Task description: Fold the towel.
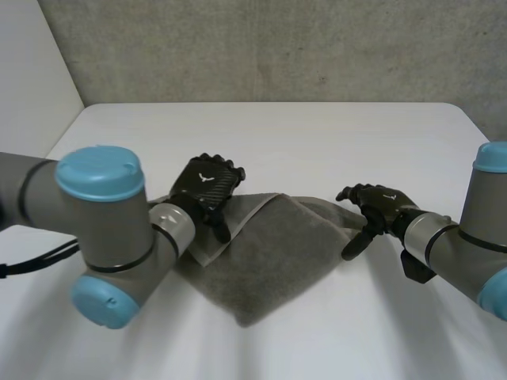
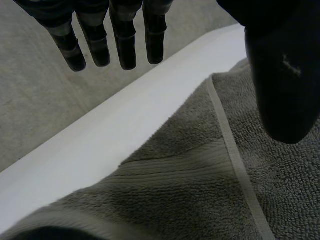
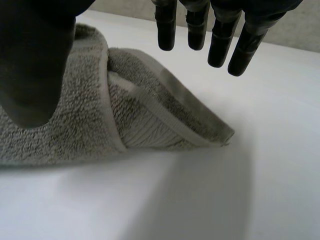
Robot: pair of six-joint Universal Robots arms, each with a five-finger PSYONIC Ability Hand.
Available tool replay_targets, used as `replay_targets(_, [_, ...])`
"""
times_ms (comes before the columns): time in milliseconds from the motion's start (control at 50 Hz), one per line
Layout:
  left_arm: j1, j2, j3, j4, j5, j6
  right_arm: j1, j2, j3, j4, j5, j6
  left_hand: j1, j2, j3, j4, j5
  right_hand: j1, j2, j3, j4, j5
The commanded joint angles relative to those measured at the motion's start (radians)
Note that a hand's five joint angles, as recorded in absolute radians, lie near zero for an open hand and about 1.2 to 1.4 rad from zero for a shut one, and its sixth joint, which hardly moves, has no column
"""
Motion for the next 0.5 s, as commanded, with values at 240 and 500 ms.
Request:
replay_targets(240, [-0.05,-0.236,0.216,0.002,-0.076,-0.011,0.013,0.022,0.016,-0.027,-0.002,0.031,-0.009,0.03,-0.049,-0.056,0.062,0.125,0.136,-0.041,-0.067,0.117])
replay_targets(500, [-0.065,-0.318,0.276,0.008,-0.11,-0.085,0.013,0.03,0.016,-0.036,-0.006,0.031,0.1,0.139,-0.049,-0.056,0.171,0.514,0.525,-0.041,-0.067,0.506])
